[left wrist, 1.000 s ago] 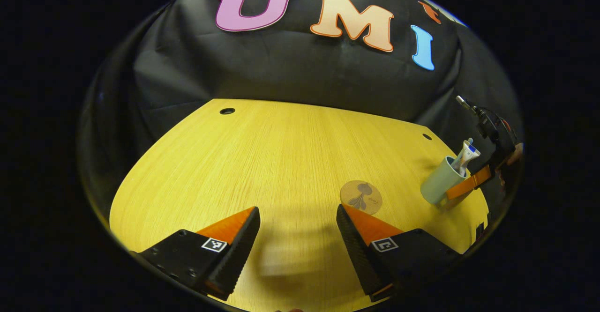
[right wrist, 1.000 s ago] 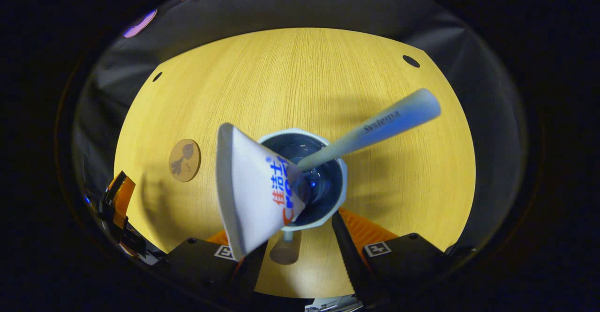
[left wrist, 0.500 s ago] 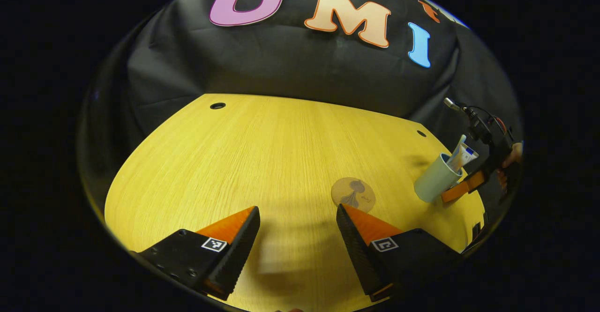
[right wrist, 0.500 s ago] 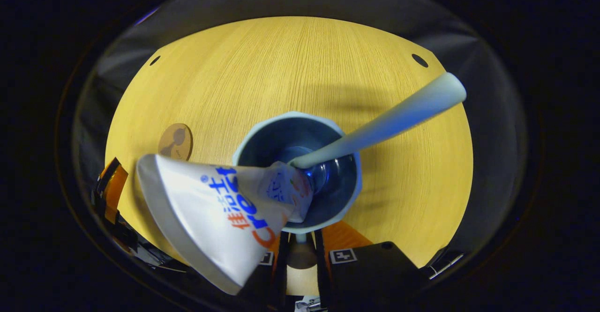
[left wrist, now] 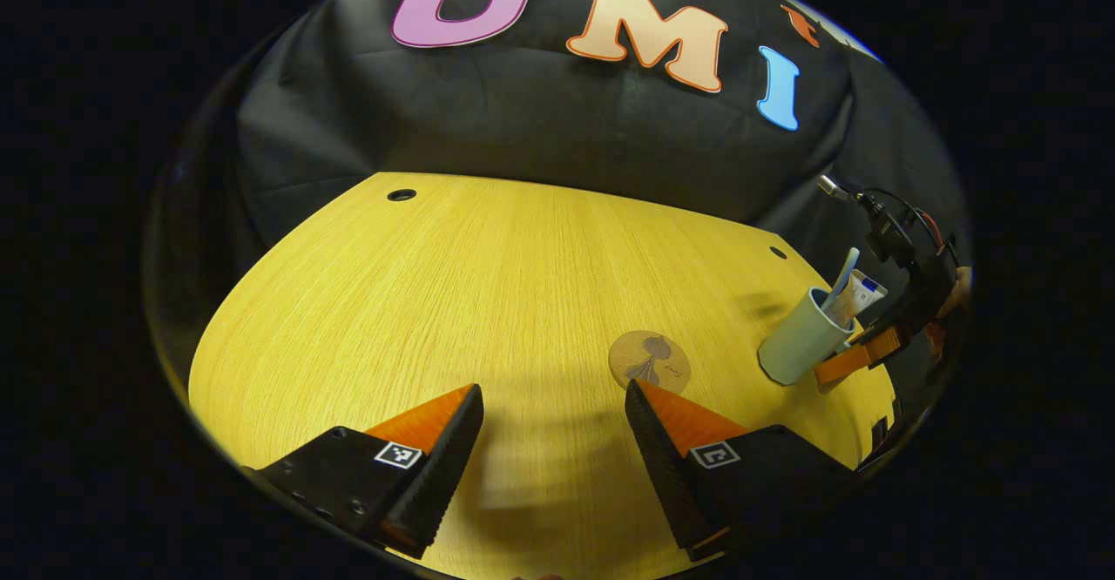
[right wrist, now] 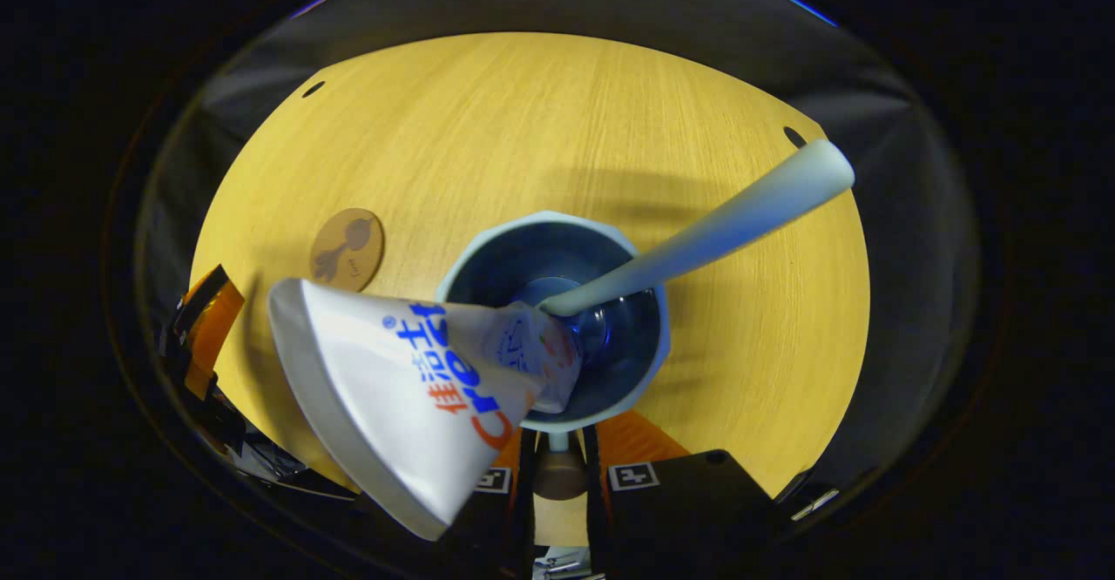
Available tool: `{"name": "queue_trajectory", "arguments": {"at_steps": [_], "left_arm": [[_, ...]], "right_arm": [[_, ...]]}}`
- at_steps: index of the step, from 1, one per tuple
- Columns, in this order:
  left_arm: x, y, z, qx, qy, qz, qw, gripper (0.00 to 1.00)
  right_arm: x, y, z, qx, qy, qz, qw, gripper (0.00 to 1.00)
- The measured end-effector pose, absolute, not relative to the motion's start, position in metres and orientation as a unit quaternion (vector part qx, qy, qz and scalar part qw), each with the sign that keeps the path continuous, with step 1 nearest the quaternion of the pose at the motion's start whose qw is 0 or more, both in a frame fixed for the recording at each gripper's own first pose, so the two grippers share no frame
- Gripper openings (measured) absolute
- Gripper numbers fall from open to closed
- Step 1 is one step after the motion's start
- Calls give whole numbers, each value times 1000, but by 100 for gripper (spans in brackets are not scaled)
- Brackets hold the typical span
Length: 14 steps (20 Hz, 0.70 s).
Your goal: Put the toothbrush and toothpaste on the desktop into the cup, then pick up the cup and place it on the coaster on the desktop.
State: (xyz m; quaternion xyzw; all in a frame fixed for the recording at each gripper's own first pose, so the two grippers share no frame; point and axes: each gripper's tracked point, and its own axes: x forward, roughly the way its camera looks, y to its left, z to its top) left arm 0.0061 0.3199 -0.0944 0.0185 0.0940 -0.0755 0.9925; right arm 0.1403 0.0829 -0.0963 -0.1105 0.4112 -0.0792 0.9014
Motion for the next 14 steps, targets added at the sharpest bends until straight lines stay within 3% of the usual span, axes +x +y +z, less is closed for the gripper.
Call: {"name": "queue_trajectory", "arguments": {"at_steps": [14], "left_arm": [[-8,361,-101,-10,99,-53,994,95]], "right_arm": [[192,205,-90,-175,396,27,901,28]]}}
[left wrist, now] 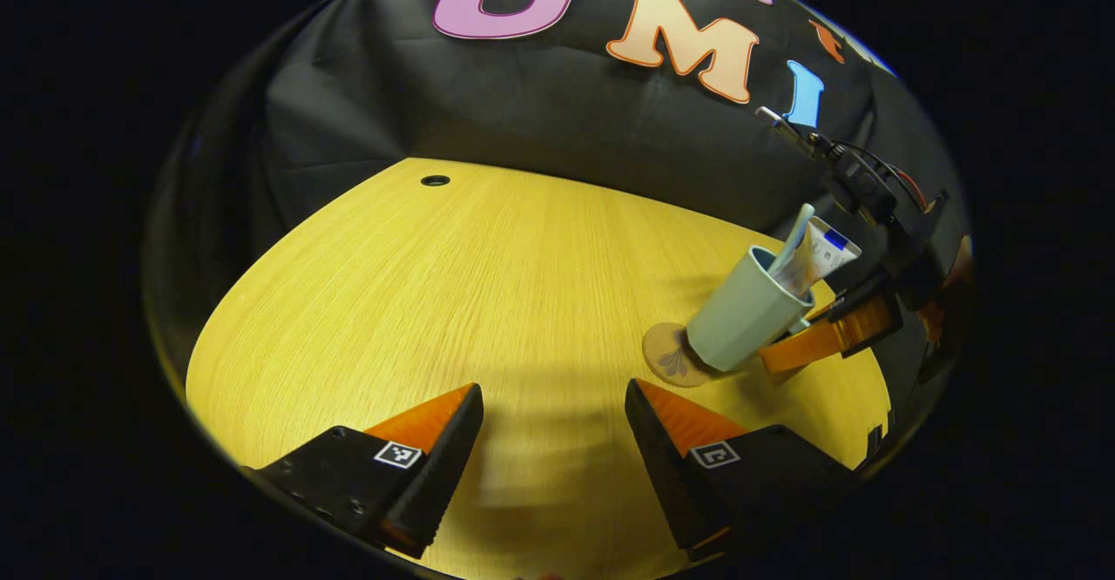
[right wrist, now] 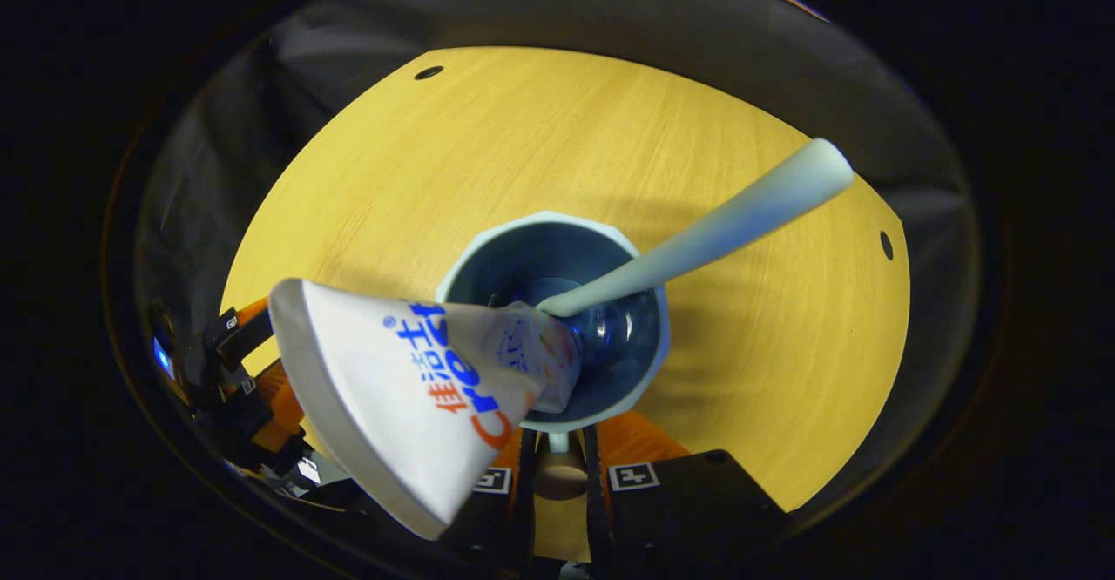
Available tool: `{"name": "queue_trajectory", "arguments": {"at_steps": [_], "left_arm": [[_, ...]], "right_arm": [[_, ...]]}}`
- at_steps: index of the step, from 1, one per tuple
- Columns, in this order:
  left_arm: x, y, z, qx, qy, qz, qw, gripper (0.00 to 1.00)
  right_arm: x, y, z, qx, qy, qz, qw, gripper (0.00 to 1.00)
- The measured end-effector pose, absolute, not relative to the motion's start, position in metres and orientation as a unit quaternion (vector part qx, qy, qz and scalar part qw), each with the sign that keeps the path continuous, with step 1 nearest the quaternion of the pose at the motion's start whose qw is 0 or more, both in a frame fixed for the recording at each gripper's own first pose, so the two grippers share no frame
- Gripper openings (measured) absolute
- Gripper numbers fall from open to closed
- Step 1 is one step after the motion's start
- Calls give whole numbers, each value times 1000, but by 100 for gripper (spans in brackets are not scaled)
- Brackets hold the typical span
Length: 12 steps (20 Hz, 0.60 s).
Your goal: Put the toothbrush and toothpaste on the desktop into the cup, then pick up the cup and place it on the coaster on the desktop.
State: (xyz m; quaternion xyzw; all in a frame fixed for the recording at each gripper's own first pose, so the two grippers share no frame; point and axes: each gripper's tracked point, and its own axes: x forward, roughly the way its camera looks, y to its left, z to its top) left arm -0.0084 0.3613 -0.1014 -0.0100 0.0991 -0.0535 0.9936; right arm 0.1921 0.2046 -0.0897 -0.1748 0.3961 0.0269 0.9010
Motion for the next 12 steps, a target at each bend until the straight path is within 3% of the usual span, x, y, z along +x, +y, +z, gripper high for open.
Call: {"name": "queue_trajectory", "arguments": {"at_steps": [12], "left_arm": [[-19,377,-101,-25,95,-29,995,95]], "right_arm": [[194,212,-98,-194,408,25,892,28]]}}
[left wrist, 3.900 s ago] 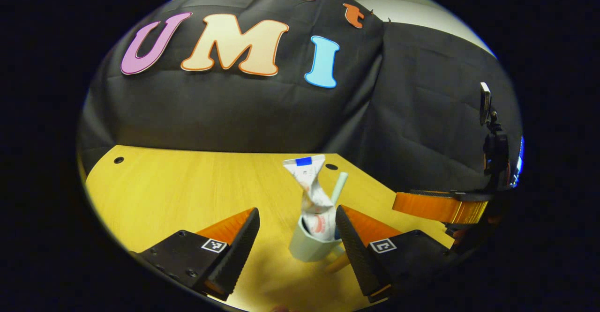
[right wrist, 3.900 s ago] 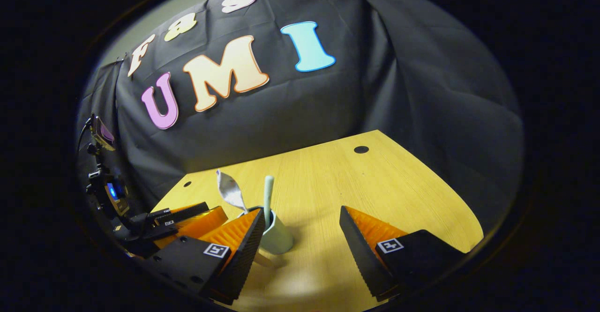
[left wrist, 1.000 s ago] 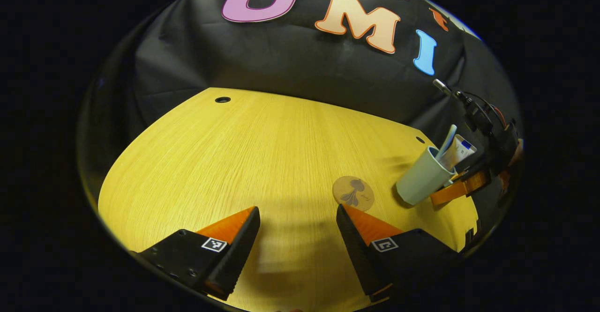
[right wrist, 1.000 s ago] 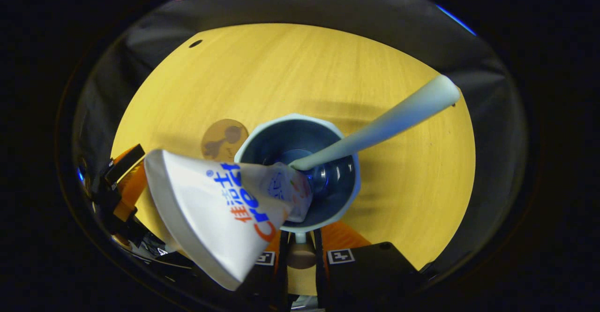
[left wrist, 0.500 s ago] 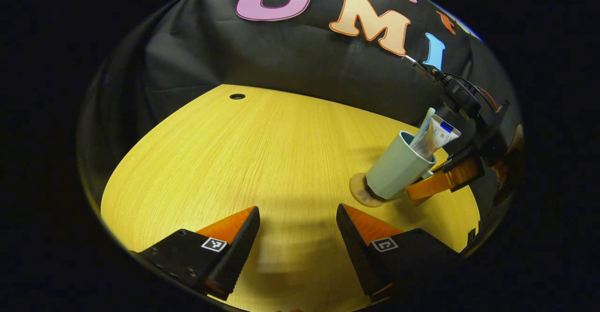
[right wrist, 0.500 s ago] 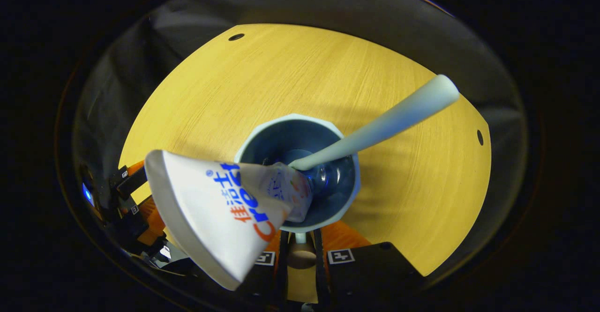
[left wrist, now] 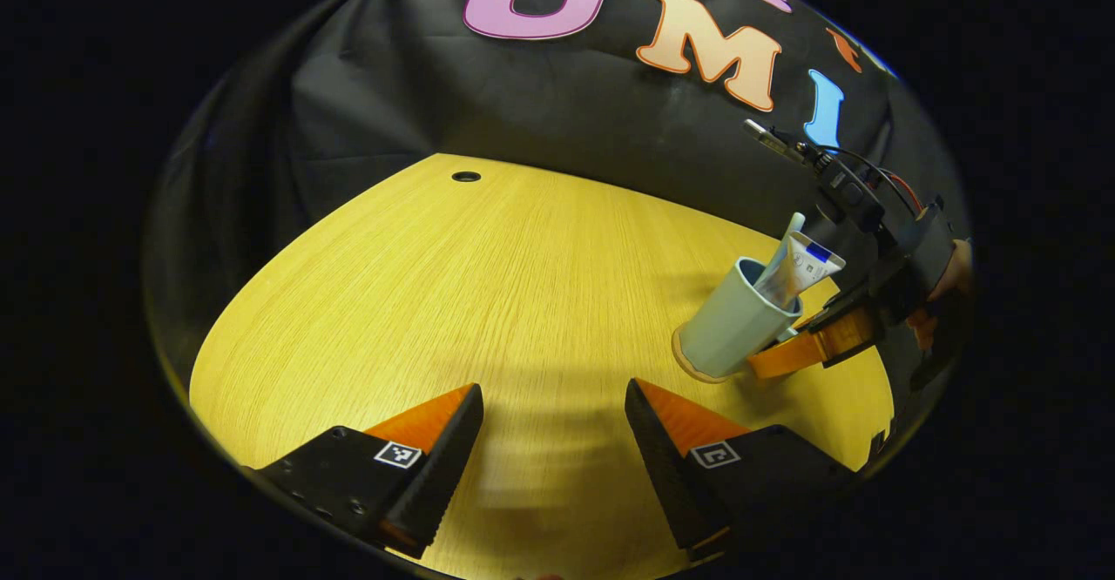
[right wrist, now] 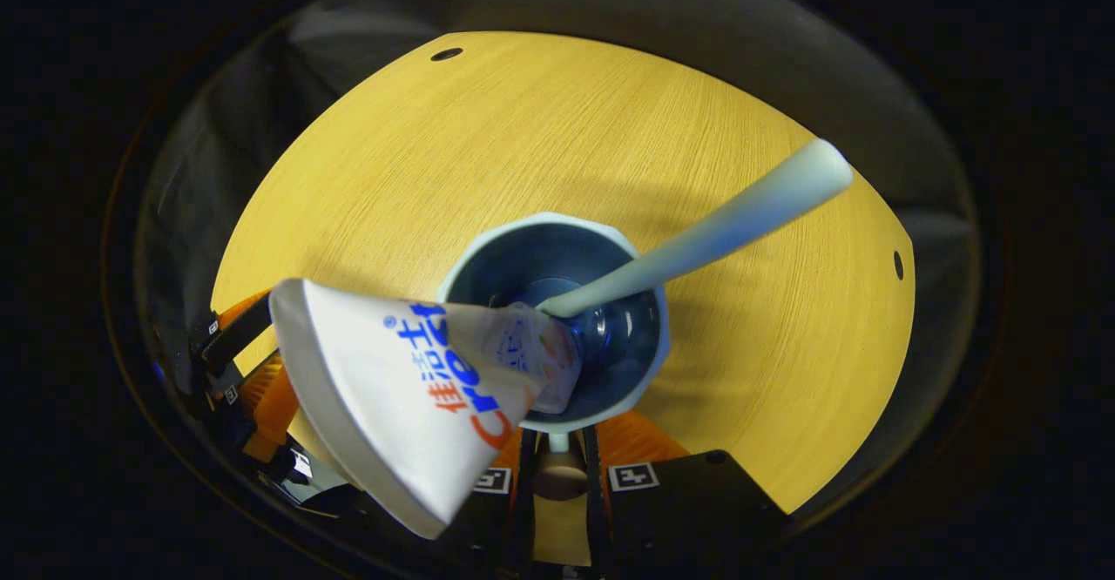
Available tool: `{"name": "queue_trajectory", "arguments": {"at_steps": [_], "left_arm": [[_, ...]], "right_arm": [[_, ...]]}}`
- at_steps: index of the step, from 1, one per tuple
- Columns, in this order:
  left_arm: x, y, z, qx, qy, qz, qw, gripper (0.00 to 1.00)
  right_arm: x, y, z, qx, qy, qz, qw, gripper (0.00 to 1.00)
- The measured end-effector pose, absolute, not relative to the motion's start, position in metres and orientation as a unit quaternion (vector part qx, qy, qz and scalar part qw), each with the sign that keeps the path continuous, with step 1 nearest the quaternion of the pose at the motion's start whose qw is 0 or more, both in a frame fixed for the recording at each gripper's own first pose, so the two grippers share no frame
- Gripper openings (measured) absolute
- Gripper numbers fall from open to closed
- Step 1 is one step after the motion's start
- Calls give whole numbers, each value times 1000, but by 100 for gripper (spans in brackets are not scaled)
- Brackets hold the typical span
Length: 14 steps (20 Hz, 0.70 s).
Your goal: Put the toothbrush and toothpaste on the desktop into the cup, then pick up the cup and place it on the coaster on the desktop.
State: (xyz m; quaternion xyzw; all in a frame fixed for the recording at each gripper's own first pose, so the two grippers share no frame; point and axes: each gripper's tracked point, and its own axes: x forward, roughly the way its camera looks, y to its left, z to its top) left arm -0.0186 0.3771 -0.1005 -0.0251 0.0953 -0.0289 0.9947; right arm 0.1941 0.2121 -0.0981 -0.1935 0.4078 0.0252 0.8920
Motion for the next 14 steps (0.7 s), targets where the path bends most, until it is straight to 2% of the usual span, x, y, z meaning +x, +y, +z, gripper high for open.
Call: {"name": "queue_trajectory", "arguments": {"at_steps": [6,7,9,10,11,14], "left_arm": [[-24,361,-88,-27,86,-33,995,95],[-25,357,-87,-27,84,-35,995,95],[-27,346,-85,-22,83,-39,996,95],[-28,340,-83,-19,81,-42,996,95],[-31,334,-81,-16,79,-44,996,95],[-38,312,-73,-10,71,-56,996,95]], "right_arm": [[189,222,-92,-172,395,49,901,34],[187,221,-89,-171,392,52,902,44],[176,216,-84,-169,386,59,905,81],[171,214,-84,-163,381,62,908,93],[164,212,-82,-151,377,66,912,99],[144,202,-79,-106,356,81,925,100]]}}
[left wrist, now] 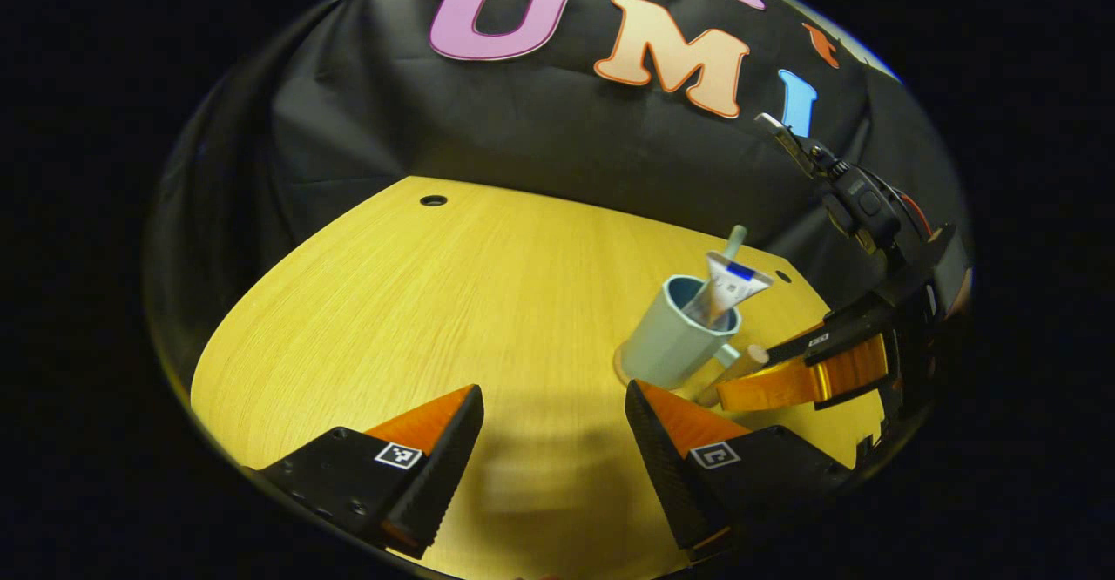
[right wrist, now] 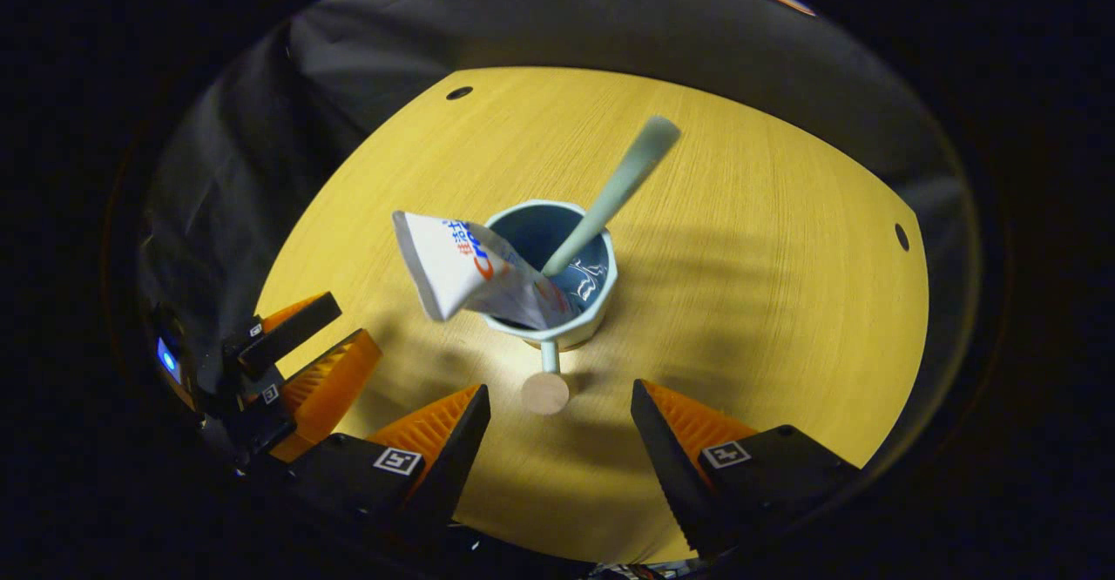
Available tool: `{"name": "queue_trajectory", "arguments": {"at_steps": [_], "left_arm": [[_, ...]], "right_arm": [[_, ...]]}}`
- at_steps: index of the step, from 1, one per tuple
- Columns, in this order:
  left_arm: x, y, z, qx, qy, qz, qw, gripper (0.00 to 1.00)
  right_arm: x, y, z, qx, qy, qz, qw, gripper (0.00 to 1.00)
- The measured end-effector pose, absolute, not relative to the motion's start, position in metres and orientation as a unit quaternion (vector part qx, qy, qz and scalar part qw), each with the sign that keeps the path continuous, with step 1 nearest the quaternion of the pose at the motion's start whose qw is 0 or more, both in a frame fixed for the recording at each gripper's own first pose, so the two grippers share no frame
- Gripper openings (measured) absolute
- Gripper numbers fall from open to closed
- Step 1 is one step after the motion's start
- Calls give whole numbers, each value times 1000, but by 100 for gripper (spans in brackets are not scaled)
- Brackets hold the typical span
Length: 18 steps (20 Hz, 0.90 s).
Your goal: Put the toothbrush and toothpaste on the desktop into the cup, then pick up the cup and place it on the coaster on the desktop.
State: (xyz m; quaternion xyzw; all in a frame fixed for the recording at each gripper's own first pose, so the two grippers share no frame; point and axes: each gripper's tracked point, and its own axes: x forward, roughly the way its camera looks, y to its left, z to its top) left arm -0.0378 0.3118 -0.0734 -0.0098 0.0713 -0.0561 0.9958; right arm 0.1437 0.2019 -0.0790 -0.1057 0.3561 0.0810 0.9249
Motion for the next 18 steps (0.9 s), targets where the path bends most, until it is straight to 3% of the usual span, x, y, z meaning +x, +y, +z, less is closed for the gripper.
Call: {"name": "queue_trajectory", "arguments": {"at_steps": [8,9,10,11,12,14,18], "left_arm": [[-49,250,-64,8,70,-82,994,95],[-50,245,-64,10,71,-82,994,95],[-52,241,-64,13,73,-82,994,95],[-53,239,-63,15,73,-81,994,95],[-54,236,-62,16,73,-80,994,95],[-57,231,-59,17,71,-84,994,95],[-55,228,-54,33,70,-86,993,95]], "right_arm": [[104,126,-52,-42,259,43,964,96],[99,118,-47,-36,246,41,968,100],[93,109,-44,-30,233,37,971,96],[88,101,-38,-24,219,33,975,100],[84,93,-33,-18,206,28,978,96],[79,78,-20,-4,170,15,985,100],[70,54,9,35,105,-1,994,96]]}}
